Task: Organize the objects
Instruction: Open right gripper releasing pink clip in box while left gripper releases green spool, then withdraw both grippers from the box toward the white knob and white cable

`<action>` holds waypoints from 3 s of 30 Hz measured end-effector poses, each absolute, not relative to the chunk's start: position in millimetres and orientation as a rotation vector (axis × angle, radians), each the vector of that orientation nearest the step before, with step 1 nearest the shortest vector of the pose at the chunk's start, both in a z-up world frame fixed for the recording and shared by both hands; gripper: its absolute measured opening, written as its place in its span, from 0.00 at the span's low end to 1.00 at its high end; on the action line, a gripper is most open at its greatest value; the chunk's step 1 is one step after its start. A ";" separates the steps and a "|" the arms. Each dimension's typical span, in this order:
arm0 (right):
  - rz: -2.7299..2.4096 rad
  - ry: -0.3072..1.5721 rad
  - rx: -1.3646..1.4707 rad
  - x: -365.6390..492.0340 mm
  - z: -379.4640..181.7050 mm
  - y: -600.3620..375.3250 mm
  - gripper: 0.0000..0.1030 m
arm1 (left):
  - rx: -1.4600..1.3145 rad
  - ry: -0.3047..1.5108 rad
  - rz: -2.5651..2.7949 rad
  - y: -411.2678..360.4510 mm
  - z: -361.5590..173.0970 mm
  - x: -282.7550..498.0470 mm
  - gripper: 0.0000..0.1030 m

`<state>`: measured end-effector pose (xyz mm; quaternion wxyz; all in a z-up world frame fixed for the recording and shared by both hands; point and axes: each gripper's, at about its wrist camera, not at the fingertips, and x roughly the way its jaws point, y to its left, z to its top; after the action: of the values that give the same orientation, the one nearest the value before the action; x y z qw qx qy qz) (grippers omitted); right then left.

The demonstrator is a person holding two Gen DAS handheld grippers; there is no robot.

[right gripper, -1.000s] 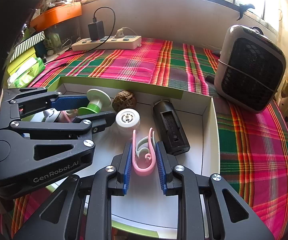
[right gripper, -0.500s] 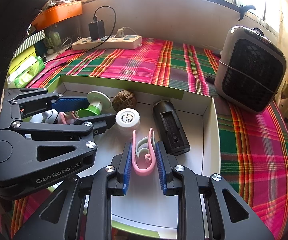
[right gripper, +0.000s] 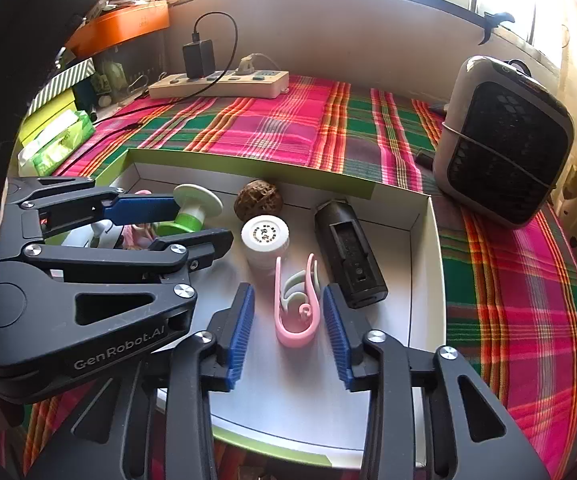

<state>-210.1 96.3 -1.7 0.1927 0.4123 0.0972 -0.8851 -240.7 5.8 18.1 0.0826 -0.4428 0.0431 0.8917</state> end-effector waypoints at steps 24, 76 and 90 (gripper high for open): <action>-2.530 0.252 1.128 -181.8 11.2 99.7 0.43 | -1.265 0.073 2.720 -3.2 37.7 -202.9 0.40; -2.609 0.105 1.128 -89.6 6.6 139.3 0.43 | -1.225 -0.106 2.746 -18.3 24.1 -92.9 0.40; -2.552 0.162 1.223 -101.9 -6.6 128.8 0.43 | -1.253 -0.143 2.690 -13.7 16.0 -96.5 0.40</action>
<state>-101.9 128.8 -6.6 0.1529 0.4264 0.0565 -0.8898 -96.5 -13.7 16.0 0.0851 -0.4201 -0.0479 0.9022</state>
